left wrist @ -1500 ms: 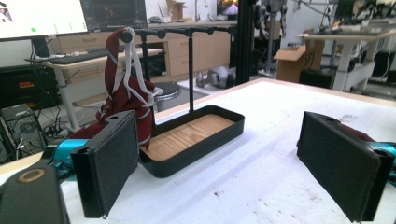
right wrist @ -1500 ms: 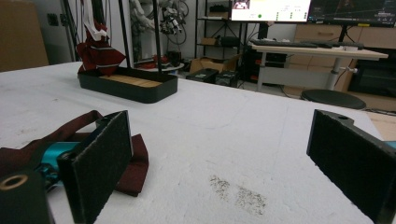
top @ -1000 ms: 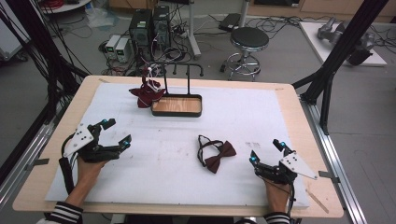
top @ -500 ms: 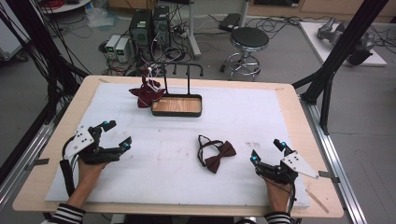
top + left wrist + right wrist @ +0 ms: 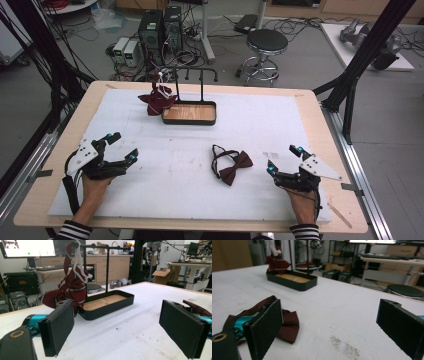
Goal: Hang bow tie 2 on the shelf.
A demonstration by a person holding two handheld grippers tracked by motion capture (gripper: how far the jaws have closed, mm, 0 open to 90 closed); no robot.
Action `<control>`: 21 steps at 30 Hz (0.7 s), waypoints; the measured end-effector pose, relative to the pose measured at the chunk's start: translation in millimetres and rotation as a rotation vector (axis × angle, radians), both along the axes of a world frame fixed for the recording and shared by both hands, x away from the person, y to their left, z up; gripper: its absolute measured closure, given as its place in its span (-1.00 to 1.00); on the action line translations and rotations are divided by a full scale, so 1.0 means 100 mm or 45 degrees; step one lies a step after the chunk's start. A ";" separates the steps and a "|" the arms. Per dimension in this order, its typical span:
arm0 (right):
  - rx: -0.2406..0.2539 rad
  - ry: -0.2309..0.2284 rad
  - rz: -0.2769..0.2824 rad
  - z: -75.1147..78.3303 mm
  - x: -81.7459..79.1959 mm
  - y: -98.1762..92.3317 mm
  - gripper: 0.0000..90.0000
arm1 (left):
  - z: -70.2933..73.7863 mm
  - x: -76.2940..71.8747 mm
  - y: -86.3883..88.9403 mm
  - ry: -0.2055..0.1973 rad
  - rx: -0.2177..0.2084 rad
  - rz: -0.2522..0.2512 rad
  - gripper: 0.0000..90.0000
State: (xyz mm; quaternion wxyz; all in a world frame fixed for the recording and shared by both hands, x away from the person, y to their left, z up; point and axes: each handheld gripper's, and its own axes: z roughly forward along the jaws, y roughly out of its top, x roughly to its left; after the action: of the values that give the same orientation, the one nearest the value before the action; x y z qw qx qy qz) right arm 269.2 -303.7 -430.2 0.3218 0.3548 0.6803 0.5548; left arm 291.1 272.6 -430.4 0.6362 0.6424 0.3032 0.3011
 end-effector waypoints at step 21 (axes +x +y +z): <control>-0.469 0.156 0.401 0.59 0.43 0.46 -0.86 | -0.16 -0.02 -0.07 0.029 0.011 0.013 -0.71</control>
State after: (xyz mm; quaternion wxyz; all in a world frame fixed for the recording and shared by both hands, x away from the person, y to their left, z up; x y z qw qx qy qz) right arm 312.5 -257.9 -371.6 0.2486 0.2127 0.8351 0.4423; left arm 289.6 265.6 -446.5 0.6284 0.6469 0.3124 0.2983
